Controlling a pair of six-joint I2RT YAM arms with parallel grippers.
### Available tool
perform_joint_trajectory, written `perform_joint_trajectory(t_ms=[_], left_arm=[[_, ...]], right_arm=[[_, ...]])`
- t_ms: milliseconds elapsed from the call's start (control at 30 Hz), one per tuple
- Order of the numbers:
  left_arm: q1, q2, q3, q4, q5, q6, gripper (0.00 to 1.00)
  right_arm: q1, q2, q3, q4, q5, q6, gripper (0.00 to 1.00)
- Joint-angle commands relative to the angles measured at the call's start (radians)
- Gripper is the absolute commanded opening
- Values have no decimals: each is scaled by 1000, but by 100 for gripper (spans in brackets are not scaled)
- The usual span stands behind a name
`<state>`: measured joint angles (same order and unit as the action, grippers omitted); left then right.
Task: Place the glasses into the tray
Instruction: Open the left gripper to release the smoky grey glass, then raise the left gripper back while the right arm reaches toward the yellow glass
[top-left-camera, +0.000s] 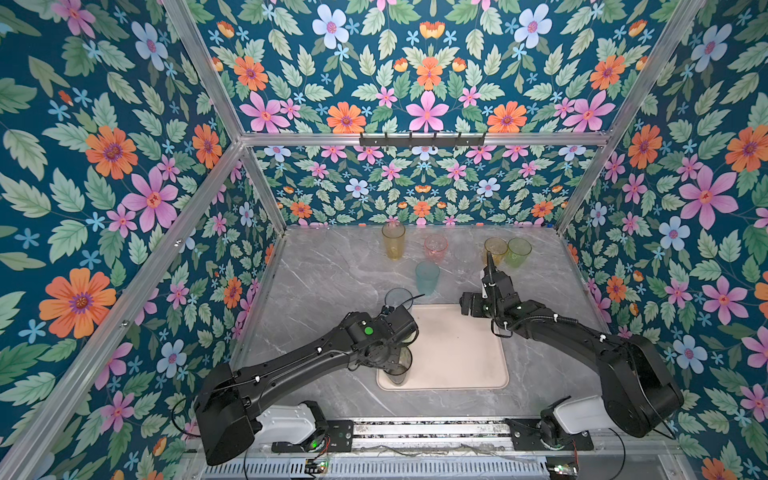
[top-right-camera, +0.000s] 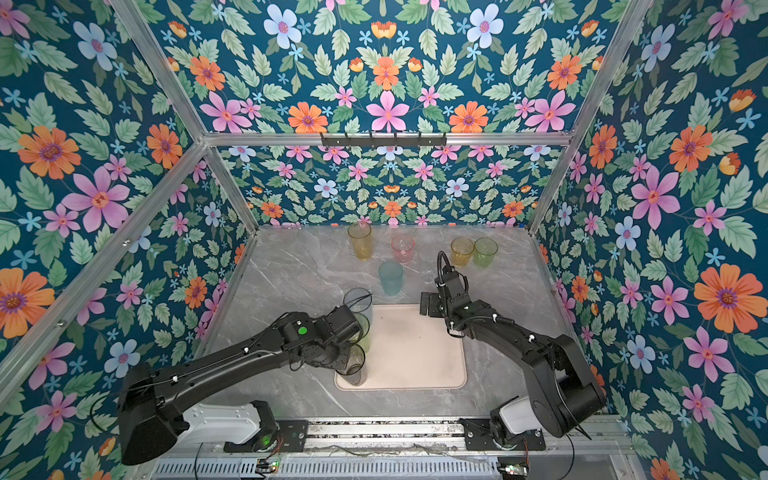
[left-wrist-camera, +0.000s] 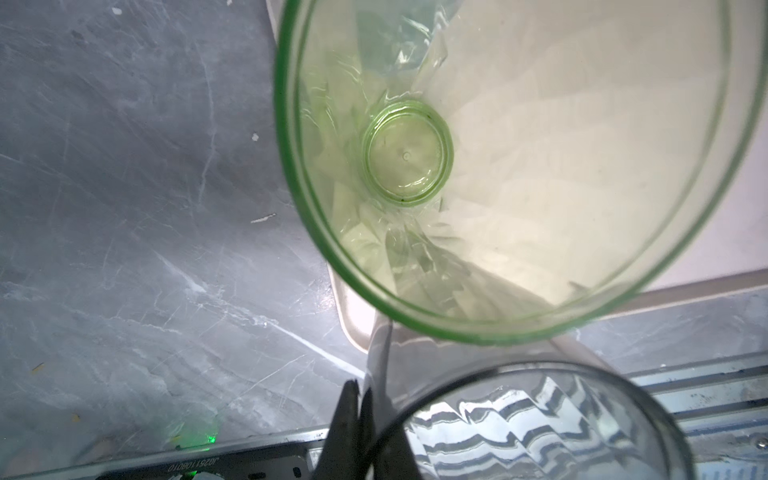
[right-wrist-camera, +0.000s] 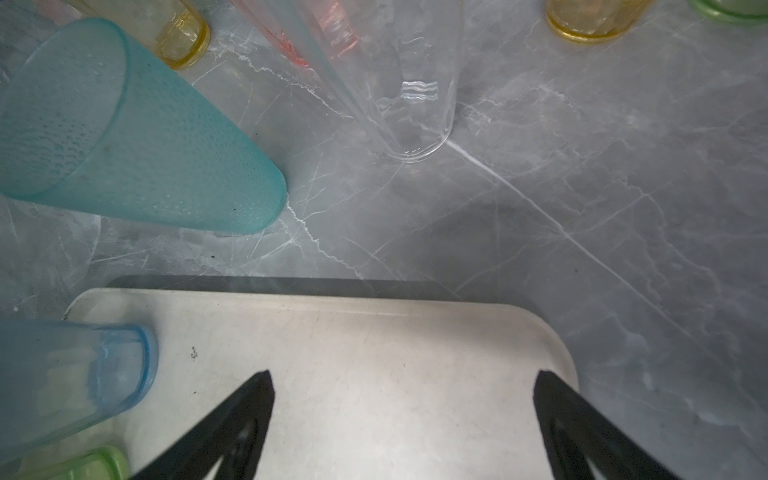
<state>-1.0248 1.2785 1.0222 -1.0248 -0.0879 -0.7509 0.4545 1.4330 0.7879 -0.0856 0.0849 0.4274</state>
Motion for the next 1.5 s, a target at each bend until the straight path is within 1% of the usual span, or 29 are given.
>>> perform_joint_trajectory(t_ms=[0,200,433,667,867,933,1033,1233,1333,1467], left_arm=[[-3,11,4,18,2,10,1],[-6,19,14,-1,-13,2,8],[-9,18,24,-2,-14,-3,14],[-10,9,39,-13,-23,-6,22],[-9,0,73,-42,-38,-3,28],[-9,-8,92,-56,-47,5,29],[-9,-26,133,-88,-72,18,32],[1,-46,268,-118,-162,82,44],[26,-23,365,-128,-207,133,51],[76,26,473,-105,-265,212,56]], right_arm=[[0,-1,11,-9,5,13,99],[0,-2,10,-9,7,12,99],[0,-3,10,-11,4,12,99],[0,-6,10,-11,7,11,99],[0,-6,10,-11,7,10,99],[0,-8,11,-12,10,11,99],[1,-15,8,-13,8,16,99],[1,-41,-11,7,-3,24,99],[0,-58,-10,-8,3,34,99],[0,-92,22,-45,-8,33,99]])
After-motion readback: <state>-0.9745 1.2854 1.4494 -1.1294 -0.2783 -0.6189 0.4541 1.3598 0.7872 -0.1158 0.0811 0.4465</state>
